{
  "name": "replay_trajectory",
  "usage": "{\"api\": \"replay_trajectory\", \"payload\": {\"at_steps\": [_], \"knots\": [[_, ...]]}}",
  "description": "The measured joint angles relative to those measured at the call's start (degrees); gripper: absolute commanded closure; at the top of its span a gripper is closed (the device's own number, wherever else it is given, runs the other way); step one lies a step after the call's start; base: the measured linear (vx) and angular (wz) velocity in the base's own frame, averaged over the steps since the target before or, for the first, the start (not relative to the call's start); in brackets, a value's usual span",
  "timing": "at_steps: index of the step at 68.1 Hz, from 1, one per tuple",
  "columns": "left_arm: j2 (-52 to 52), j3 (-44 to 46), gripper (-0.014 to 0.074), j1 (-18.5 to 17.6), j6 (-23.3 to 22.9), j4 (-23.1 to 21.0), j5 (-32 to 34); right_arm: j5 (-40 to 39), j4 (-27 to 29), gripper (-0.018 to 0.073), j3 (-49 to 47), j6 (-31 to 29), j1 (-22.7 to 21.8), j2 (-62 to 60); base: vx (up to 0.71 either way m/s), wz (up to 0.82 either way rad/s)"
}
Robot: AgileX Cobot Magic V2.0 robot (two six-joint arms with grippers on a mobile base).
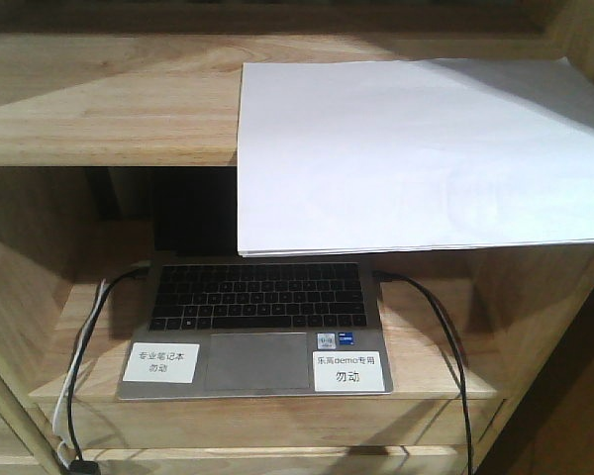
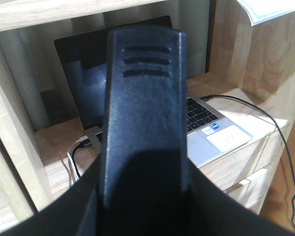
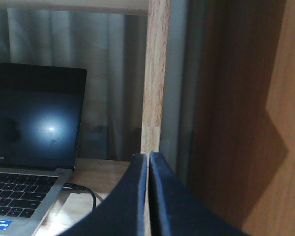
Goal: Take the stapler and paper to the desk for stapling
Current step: 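Lift the stapler with the left gripper and pull it back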
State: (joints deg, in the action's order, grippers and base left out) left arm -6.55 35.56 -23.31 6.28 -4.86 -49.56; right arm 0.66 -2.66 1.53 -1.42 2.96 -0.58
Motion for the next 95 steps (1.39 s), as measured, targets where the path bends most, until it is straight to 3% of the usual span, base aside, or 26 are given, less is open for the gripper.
{"api": "replay_trajectory", "payload": {"at_steps": [37, 48, 52, 58, 64, 66, 69, 79, 85, 95], "knots": [[0.0, 0.0, 0.0603, 0.0, 0.0, 0.0, 0.0, 0.11, 0.0, 0.0569, 0.0, 0.0, 0.0, 0.0, 0.0, 0.0], [0.0, 0.0, 0.0603, 0.0, 0.0, 0.0, 0.0, 1.69, -3.01, 0.0569, 0.0, 1.42, 0.0, 0.0, 0.0, 0.0], [0.0, 0.0, 0.0603, 0.0, 0.0, 0.0, 0.0, 1.73, -3.33, 0.0569, 0.0, 5.56, 0.0, 0.0, 0.0, 0.0], [0.0, 0.0, 0.0603, 0.0, 0.0, 0.0, 0.0, 1.67, -3.48, 0.0569, 0.0, 16.67, 0.0, 0.0, 0.0, 0.0], [0.0, 0.0, 0.0603, 0.0, 0.0, 0.0, 0.0, 1.55, -3.61, 0.0569, 0.0, 32.01, 0.0, 0.0, 0.0, 0.0], [0.0, 0.0, 0.0603, 0.0, 0.0, 0.0, 0.0, 1.55, -4.2, 0.0569, 0.0, 41.7, 0.0, 0.0, 0.0, 0.0], [0.0, 0.0, 0.0603, 0.0, 0.0, 0.0, 0.0, 1.55, -5.07, 0.0569, 0.0, 49.6, 0.0, 0.0, 0.0, 0.0], [0.0, 0.0, 0.0603, 0.0, 0.0, 0.0, 0.0, 1.62, -6.97, 0.0565, 0.0, 71.55, 0.08, 0.0, 0.0, 0.0], [0.0, 0.0, 0.0603, 0.0, 0.0, 0.0, 0.0, 1.86, -9.45, 0.0542, 0.0, 79.8, 1.56, 0.0, 0.0, 0.0], [0.0, 0.0, 0.0603, 0.0, 0.0, 0.0, 0.0, 1.86, -13.88, 0.0428, 0.0, 83.14, 7.61, 0.0, 0.0, 0.0]]}}
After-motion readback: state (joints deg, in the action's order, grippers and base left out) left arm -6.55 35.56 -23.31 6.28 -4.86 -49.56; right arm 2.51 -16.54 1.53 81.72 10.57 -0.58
